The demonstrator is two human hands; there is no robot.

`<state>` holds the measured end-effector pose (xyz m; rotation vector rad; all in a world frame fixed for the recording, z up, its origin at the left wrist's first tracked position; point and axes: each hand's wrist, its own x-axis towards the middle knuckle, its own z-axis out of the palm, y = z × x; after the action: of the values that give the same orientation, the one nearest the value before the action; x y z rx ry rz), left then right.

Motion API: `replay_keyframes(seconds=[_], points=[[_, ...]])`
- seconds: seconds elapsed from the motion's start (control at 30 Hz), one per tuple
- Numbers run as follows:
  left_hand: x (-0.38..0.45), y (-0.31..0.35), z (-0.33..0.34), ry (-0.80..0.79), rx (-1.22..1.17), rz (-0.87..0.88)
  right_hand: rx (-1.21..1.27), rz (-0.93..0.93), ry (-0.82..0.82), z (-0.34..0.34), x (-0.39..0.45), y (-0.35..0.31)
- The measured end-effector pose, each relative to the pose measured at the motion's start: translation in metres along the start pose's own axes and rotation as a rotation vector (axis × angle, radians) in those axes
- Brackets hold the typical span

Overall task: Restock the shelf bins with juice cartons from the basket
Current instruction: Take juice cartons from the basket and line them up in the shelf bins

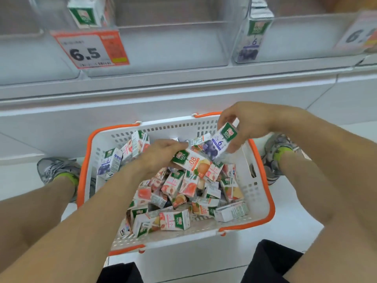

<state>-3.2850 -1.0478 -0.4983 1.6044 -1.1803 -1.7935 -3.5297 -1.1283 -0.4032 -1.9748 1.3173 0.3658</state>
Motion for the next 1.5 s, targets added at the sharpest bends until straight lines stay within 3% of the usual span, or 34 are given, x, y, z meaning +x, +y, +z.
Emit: replay_keyframes(seconds=[0.27, 0.5, 0.6, 0.77, 0.87, 0.97, 1.03, 1.17, 1.5], points=[[-0.033, 0.085, -0.043, 0.208, 0.185, 0.272, 0.407, -0.301, 0.166, -0.050, -0.026, -0.040], [-0.061, 0.137, -0.059, 0.205, 0.228, 0.456, 0.731, -0.528, 0.228, -0.077, -0.052, -0.039], [-0.061, 0.146, -0.052, 0.286, 0.137, 0.510, 0.987, -0.559, 0.422, -0.088, -0.060, -0.027], [-0.050, 0.176, -0.031, 0.290, -0.065, 0.598, 1.260, -0.623, 0.915, -0.107, -0.069, -0.004], [-0.043, 0.188, -0.021, 0.288, -0.072, 0.656, 1.221, -0.554, 1.210, -0.120, -0.069, 0.011], [-0.039, 0.199, -0.012, 0.316, -0.025, 0.705, 0.999, -0.418, 1.352, -0.144, -0.062, 0.029], [-0.035, 0.205, -0.005, 0.314, -0.028, 0.723, 0.802, -0.298, 1.351, -0.168, -0.046, 0.041], [-0.025, 0.211, 0.000, 0.350, -0.061, 0.738, 0.465, -0.123, 1.178, -0.220, 0.005, 0.058], [0.000, 0.215, -0.015, 0.484, -0.196, 0.852, 0.680, -0.052, 0.980, -0.259, 0.127, 0.066]])
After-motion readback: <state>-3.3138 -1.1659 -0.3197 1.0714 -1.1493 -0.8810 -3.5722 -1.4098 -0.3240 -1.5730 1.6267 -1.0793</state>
